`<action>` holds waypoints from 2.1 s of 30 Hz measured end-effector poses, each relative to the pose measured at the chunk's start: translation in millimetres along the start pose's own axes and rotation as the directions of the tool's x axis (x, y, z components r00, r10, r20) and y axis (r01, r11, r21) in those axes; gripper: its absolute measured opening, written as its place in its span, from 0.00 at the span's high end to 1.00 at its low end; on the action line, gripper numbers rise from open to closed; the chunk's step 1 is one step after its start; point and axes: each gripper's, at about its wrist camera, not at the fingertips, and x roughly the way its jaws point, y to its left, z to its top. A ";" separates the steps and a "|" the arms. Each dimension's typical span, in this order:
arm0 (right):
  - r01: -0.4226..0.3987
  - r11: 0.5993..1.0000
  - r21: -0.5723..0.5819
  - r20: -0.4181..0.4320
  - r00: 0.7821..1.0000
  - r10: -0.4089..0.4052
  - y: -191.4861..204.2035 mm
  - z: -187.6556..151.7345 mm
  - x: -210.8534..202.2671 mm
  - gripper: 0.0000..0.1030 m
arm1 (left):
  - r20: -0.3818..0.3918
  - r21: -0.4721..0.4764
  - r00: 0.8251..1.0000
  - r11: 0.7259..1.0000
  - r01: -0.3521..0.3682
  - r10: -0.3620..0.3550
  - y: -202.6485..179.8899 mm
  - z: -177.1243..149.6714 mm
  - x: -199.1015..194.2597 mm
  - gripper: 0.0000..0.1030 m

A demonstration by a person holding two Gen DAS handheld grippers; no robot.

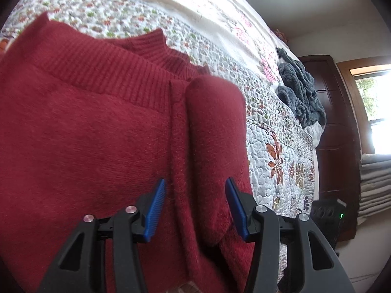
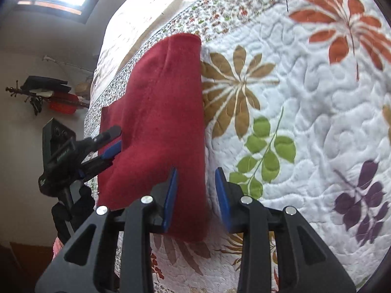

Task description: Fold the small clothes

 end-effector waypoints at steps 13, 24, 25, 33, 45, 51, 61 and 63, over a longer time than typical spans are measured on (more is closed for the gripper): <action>-0.022 1.000 0.001 -0.017 1.000 0.022 -0.7 -8.2 27.2 0.69 | -0.015 -0.006 0.999 0.999 0.044 -0.044 -16.4 11.6 28.4 0.50; -0.010 1.000 -0.019 0.004 1.000 0.010 6.3 -18.9 20.9 0.69 | 0.069 0.078 0.997 0.997 0.018 -0.023 -43.5 5.0 13.0 0.85; -0.016 1.000 -0.022 0.014 1.000 0.017 7.7 -20.2 16.5 0.69 | 0.079 0.082 0.996 0.996 0.031 -0.037 -44.4 4.7 7.0 0.85; -0.023 0.999 -0.048 0.044 0.999 0.025 17.0 -23.6 0.8 0.69 | 0.136 0.090 0.986 0.992 0.087 -0.099 -38.0 9.3 -40.7 0.86; -0.010 0.993 -0.119 0.005 1.000 0.011 49.4 -26.5 26.4 0.69 | 0.272 0.099 0.958 0.993 0.067 -0.091 0.6 14.6 -136.8 0.86; -0.011 0.986 -0.164 -0.023 1.000 0.007 70.6 -31.1 41.9 0.69 | 0.298 0.038 0.954 0.999 0.018 -0.028 48.3 24.3 -166.3 0.86; -0.002 0.970 -0.243 -0.067 0.998 -0.014 97.9 -38.7 57.9 0.66 | 0.310 -0.039 0.951 0.999 -0.007 0.019 117.8 12.5 -174.8 0.86; 0.000 0.969 -0.248 -0.073 0.997 -0.019 100.8 -39.6 60.6 0.66 | 0.299 -0.085 0.953 0.996 -0.028 0.052 138.8 11.5 -169.1 0.86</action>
